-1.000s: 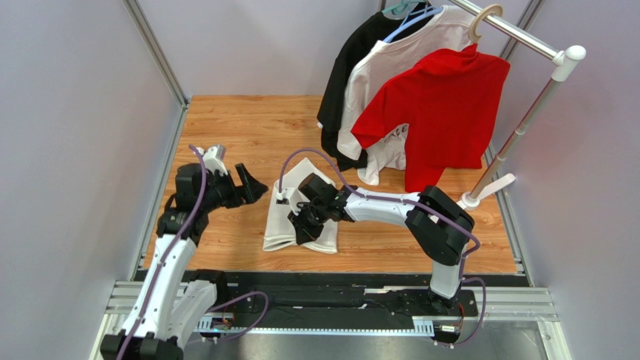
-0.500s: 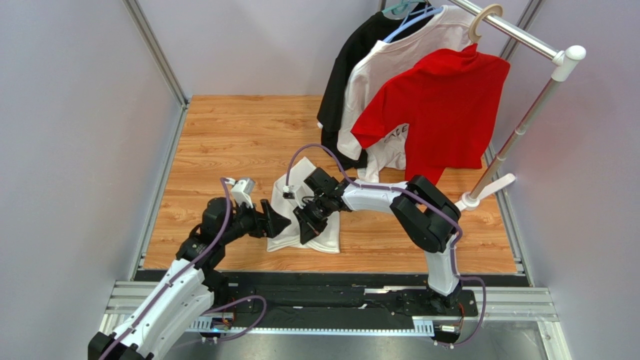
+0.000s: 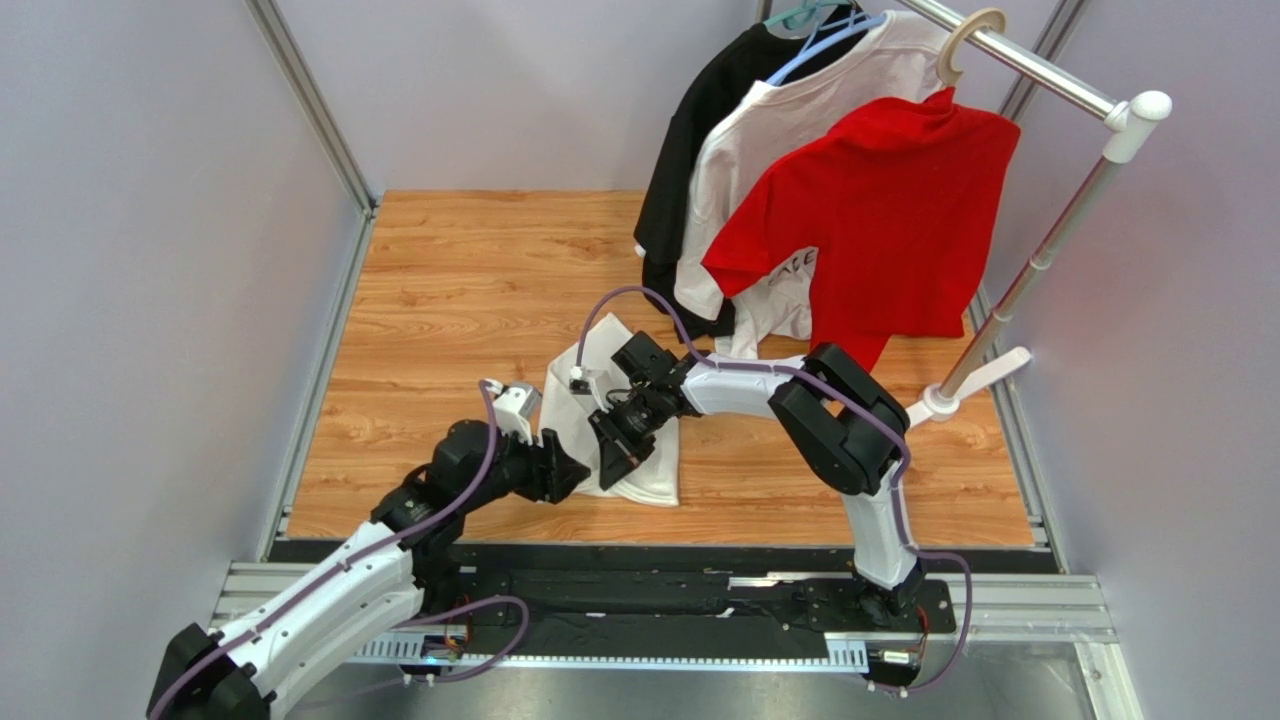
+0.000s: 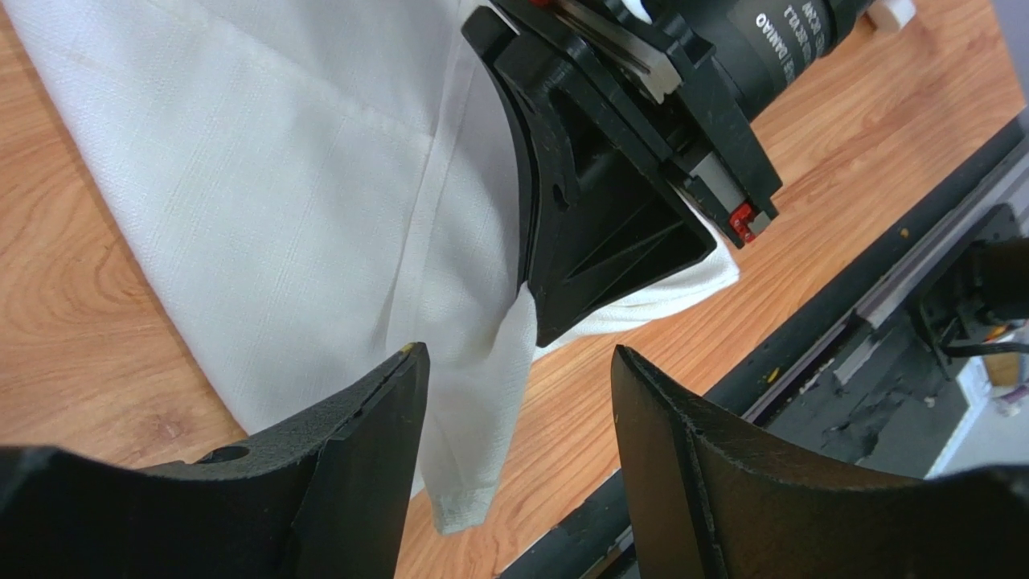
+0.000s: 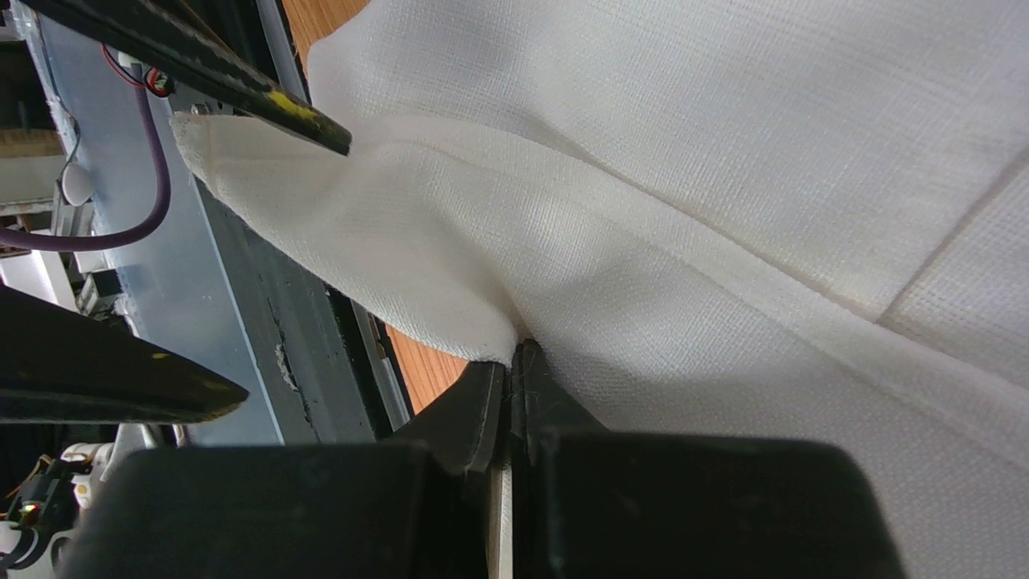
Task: Fold the napkin, place the utensils inside, and roll it up
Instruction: Roll the napkin with the utensil
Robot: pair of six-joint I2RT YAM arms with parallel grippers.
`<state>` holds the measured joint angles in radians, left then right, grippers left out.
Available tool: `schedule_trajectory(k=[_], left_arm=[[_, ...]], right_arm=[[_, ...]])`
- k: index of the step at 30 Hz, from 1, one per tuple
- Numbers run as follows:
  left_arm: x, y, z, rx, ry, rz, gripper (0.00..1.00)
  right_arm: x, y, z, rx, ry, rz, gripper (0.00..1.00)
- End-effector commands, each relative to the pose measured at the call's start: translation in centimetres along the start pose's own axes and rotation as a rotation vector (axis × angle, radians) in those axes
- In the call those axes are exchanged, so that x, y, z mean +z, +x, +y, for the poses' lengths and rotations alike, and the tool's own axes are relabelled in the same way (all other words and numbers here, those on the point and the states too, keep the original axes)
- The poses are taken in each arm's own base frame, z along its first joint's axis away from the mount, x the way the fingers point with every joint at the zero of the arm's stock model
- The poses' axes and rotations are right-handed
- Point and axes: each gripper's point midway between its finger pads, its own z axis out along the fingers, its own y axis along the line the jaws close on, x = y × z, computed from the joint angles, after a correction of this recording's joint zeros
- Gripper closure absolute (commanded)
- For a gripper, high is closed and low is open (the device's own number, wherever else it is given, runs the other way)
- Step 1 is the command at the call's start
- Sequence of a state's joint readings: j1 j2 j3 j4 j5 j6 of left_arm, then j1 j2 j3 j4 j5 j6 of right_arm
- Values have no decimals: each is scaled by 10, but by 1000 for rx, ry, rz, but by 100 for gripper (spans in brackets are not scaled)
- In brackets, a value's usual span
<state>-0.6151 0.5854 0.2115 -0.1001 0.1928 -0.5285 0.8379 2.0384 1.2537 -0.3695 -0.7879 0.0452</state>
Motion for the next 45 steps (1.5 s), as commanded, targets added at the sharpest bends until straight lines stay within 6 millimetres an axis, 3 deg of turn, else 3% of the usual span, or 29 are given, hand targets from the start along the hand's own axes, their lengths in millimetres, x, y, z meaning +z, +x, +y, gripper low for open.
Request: schedule_trajectory(k=[1,11,14,18,31,41,45], left_arm=[[9,-24,-6,95,-14,-67,34],[24,-26,-19,234,-51,-48,36],[26,-23,-19,244,-66,-37,47],[30,-22,-20,263,-85,-34,48],[33,2,-2,212,-171,44,50],[34,25,-6,192,-165,86,51],[34,31,7,194,-239,111,50]], right_arm=[[0,-9,-7,8,2,-13,100],[-2,-8,-14,39,-13,-2,100],[-3,-8,-15,49,-21,-4,100],[-2,-7,-17,55,-27,-2,100],[-7,-10,-21,81,-50,-9,100],[-5,-11,-25,114,-75,-4,100],[-5,-11,-25,119,-84,-4,100]])
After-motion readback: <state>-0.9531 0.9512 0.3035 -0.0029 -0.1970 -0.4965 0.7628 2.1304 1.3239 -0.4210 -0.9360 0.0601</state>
